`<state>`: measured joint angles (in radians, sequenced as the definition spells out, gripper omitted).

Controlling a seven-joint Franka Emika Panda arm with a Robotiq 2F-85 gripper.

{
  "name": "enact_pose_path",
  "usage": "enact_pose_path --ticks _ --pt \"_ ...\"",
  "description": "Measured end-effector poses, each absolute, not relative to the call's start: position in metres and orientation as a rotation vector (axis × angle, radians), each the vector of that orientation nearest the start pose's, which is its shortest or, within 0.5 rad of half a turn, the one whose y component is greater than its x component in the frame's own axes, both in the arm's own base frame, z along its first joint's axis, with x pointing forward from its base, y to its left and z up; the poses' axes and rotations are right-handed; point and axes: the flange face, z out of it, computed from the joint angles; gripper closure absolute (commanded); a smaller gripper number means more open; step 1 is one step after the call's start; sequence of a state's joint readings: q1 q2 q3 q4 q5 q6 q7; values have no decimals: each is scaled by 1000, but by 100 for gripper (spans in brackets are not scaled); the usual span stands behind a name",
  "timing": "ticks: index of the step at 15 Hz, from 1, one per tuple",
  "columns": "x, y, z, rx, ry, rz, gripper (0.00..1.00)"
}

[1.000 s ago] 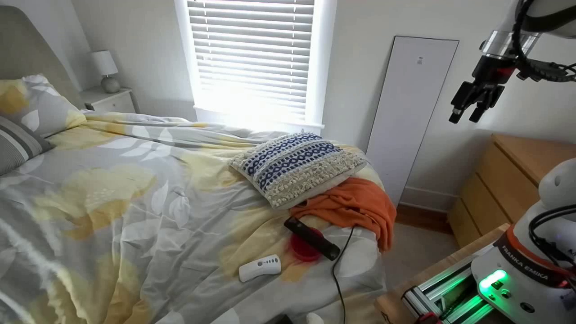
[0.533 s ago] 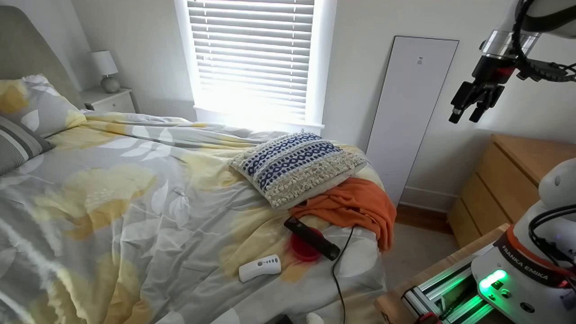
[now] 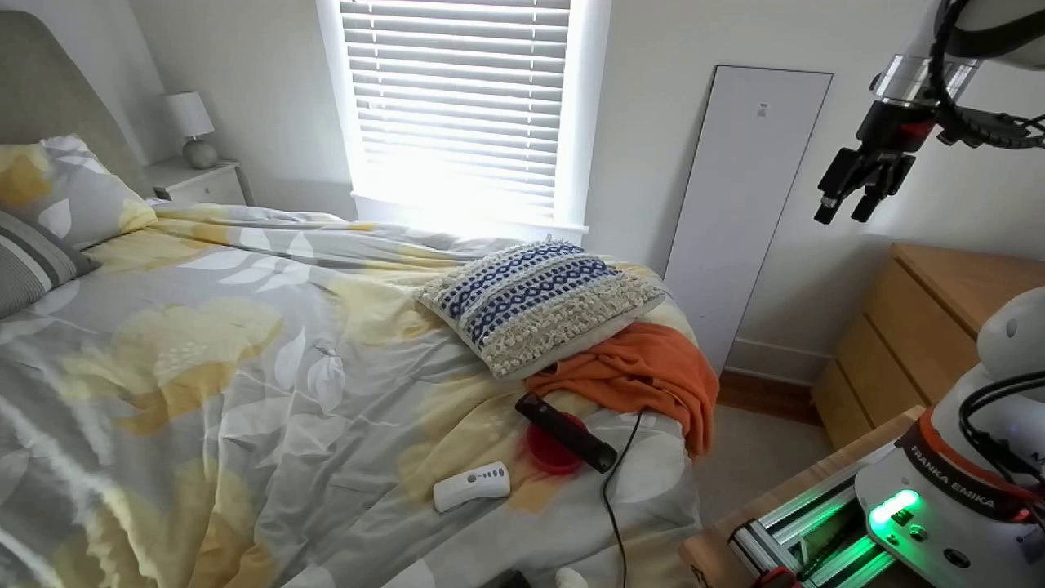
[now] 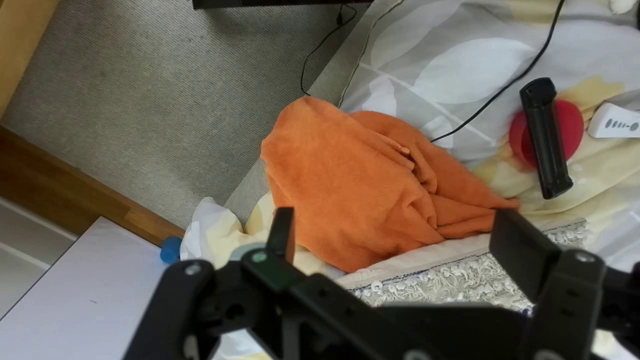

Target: Slide the throw pillow to the left side of the bed

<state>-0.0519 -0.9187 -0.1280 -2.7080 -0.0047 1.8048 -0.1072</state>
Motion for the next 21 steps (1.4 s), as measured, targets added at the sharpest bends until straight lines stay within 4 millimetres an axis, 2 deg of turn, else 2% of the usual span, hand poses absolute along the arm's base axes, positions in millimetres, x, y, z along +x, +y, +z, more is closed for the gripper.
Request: enact_pose_path --ticks 8,11,14,17,21 --pt "278 -52 480 -3046 34 -35 0" --pt "279 -40 481 -3072 -11 -37 0" --pt "283 2 483 -3145 -172 -44 0" --pt "286 58 484 -3222 -370 -124 0" --pt "291 127 472 -3294 -596 -254 0"
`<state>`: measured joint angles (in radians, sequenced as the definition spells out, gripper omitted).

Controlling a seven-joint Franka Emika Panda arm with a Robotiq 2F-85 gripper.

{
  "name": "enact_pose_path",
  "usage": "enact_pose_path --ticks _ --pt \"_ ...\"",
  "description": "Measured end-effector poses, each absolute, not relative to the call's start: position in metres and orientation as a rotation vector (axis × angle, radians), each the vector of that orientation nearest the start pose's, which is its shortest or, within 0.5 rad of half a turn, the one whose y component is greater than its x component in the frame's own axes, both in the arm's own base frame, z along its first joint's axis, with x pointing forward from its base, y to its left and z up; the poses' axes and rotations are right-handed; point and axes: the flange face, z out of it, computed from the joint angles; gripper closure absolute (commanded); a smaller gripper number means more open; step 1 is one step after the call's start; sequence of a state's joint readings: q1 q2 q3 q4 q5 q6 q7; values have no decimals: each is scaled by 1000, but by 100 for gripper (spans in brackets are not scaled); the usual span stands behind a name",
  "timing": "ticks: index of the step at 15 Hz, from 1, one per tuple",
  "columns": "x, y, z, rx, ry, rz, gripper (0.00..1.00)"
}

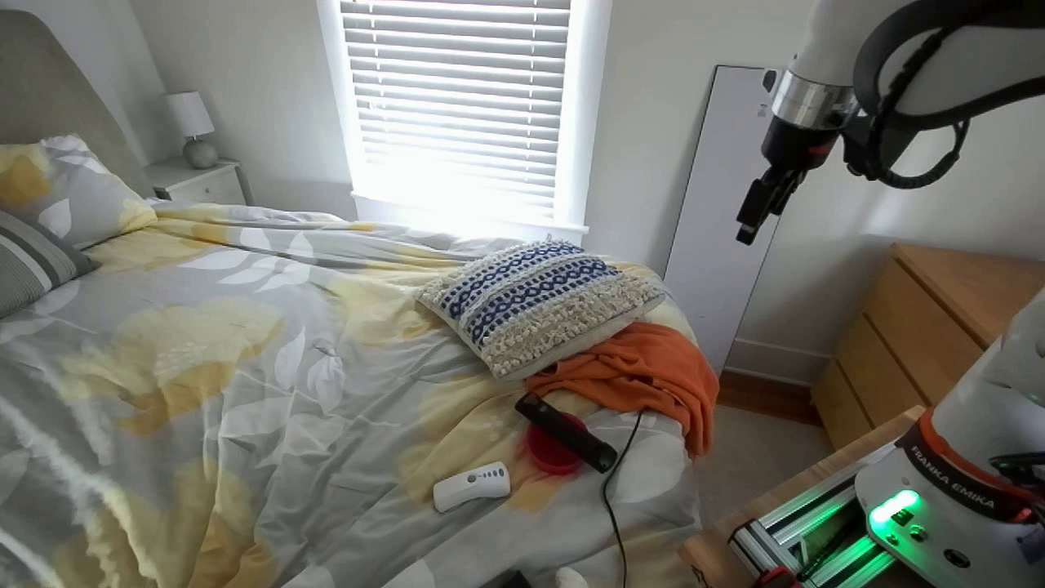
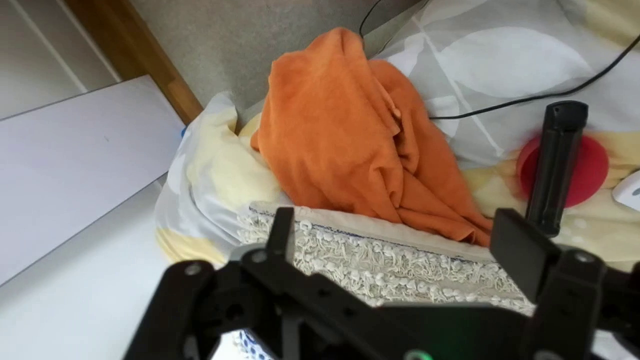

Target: Slide the throw pillow to the left side of the bed

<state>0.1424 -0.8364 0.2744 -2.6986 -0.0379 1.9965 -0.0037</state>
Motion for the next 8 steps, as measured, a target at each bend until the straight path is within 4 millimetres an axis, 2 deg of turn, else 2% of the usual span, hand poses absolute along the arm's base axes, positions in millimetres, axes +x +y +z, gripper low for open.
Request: enact_pose_path --ticks 4,8 --pt "310 180 442 -3377 -730 -363 0" --pt "326 228 403 -3498 -725 -376 0"
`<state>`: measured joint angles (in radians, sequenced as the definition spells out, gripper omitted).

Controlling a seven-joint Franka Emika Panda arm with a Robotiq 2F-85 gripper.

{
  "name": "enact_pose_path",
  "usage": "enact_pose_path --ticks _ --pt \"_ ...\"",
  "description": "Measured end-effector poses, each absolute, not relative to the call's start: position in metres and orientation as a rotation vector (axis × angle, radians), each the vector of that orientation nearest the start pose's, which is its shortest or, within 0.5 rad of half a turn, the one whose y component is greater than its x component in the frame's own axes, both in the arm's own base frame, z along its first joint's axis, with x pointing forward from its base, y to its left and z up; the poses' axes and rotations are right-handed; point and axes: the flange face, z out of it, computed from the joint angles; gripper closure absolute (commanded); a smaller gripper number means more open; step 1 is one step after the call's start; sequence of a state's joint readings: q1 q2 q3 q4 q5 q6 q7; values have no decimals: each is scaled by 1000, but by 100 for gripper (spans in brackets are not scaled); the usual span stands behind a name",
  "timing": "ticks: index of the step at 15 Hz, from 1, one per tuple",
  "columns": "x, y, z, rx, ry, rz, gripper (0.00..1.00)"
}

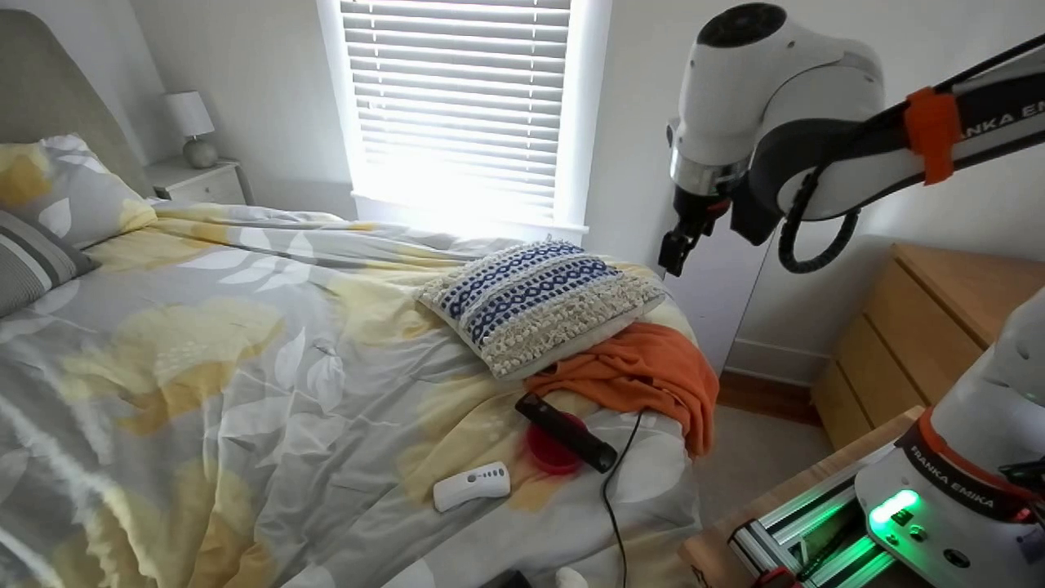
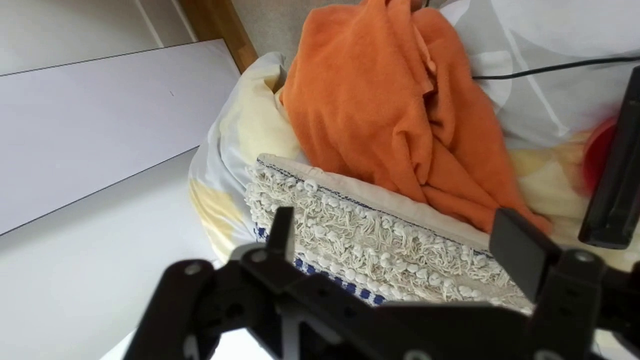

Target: Slide the throw pillow to the left side of the bed

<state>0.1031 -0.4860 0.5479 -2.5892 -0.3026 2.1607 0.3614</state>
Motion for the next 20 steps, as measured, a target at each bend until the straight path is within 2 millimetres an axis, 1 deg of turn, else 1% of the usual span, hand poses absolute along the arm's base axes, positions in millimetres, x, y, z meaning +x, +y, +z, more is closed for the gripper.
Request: enact_pose_path --ticks 2,3,5,6,9,17,18,20 --pt "331 255 384 -3549 -730 -430 0" --pt "333 268 375 -3563 -768 -470 0" --pt "337 294 357 -3525 -962 -510 0" --pt "340 301 350 -3510 -1000 -496 0" --pt "347 306 345 -3495 -1022 -470 0" --pt "348 306 346 -3493 -1020 -473 0" --pt "348 308 346 -3484 -1039 -476 0" --pt "344 317 344 -3455 -1113 -481 0"
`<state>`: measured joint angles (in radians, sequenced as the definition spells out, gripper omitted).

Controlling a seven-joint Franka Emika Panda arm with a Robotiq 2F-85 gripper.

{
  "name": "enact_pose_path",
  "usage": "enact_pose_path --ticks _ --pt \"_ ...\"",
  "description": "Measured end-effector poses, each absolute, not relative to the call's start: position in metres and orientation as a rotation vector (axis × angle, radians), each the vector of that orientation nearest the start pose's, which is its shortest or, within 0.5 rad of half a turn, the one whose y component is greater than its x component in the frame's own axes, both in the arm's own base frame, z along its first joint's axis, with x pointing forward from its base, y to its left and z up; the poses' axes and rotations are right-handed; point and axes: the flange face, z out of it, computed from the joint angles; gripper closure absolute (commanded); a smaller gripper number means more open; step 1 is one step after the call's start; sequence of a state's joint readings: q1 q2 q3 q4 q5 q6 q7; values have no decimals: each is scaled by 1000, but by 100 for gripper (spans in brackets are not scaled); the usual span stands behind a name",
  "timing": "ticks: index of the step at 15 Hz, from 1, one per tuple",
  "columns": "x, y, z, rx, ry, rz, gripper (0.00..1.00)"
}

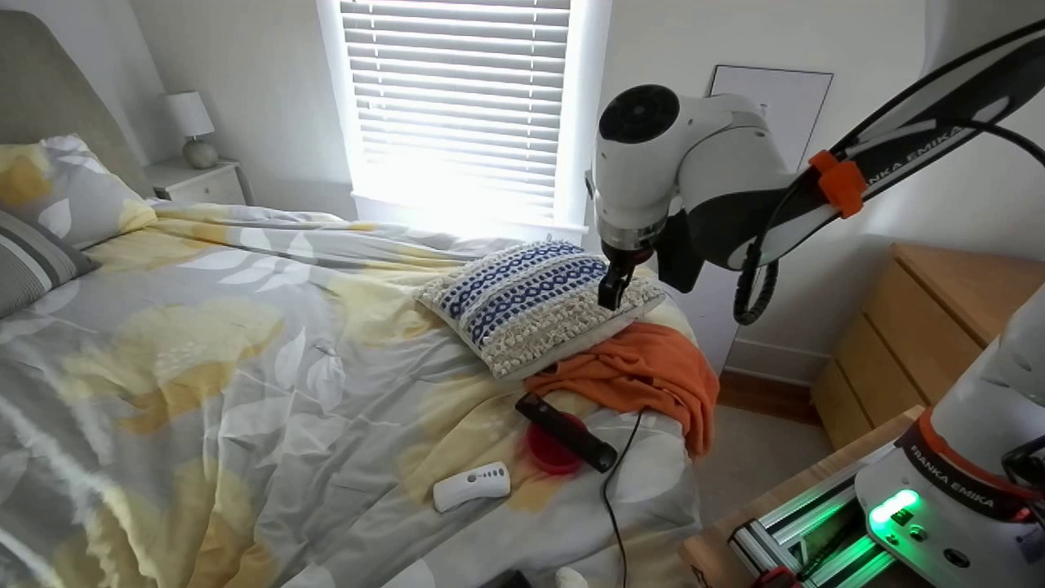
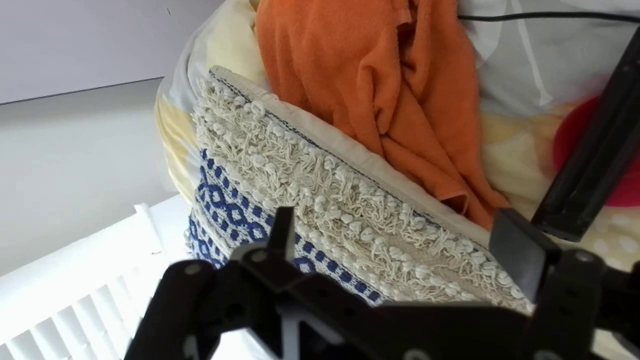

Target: Slide the throw pillow to the left side of the bed

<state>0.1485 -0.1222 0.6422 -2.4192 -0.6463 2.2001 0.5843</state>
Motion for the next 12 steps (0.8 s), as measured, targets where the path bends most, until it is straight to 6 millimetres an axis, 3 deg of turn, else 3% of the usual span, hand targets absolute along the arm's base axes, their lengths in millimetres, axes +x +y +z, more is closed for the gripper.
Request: enact_pose_path --ticks 6,12 --pt "335 370 314 2409 1009 350 0" --pt "366 404 268 2341 1033 315 0"
